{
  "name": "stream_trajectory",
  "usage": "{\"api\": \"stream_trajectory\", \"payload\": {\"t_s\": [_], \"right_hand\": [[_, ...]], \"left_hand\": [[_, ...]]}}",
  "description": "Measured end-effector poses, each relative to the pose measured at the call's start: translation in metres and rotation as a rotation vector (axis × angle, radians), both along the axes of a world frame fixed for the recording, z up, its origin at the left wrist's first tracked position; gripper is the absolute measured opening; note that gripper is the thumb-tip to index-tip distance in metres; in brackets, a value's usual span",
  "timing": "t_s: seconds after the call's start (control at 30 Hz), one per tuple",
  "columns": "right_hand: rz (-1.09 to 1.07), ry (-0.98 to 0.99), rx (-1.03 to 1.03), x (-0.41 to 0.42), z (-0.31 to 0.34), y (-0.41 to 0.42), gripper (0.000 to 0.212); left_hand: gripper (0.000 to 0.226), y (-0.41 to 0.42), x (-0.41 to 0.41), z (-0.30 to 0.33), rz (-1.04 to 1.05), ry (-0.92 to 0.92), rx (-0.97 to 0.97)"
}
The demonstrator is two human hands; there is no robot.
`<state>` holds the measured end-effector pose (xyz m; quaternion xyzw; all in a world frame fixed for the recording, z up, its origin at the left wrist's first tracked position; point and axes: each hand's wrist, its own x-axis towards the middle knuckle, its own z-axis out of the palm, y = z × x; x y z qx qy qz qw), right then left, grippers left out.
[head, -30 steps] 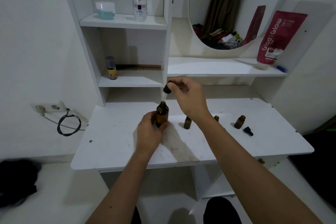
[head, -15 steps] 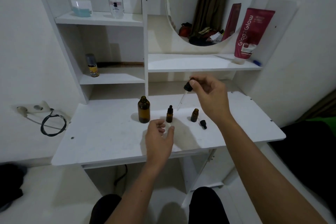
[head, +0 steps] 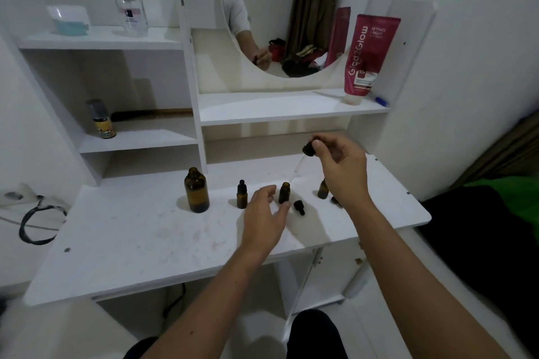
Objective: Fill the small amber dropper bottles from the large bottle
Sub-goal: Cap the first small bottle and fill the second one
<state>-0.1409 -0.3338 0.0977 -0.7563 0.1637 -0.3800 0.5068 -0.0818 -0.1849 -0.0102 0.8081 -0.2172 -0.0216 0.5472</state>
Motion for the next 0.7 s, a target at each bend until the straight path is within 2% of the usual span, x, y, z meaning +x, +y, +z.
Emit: {"api": "stream_trajectory", "payload": {"t_s": [0.13,0.37,0.7], "right_hand": [[0.025,0.023,-0.021,0.007,-0.012,-0.002,0.015],[0.140,0.038,-0.056,0.014,-0.026,0.003,0.012],[0.115,0.103,-0.131,0.018,-0.039,0.006,0.011]], "left_hand": [[0.045,-0.008,0.007,0.000,-0.008,-0.015,-0.002],[0.022,-0.013,0.016,-0.007,-0.006,-0.059,-0.010],[0.020,-0.012,0.018,-0.009,-0.034,-0.057,-0.038]]}}
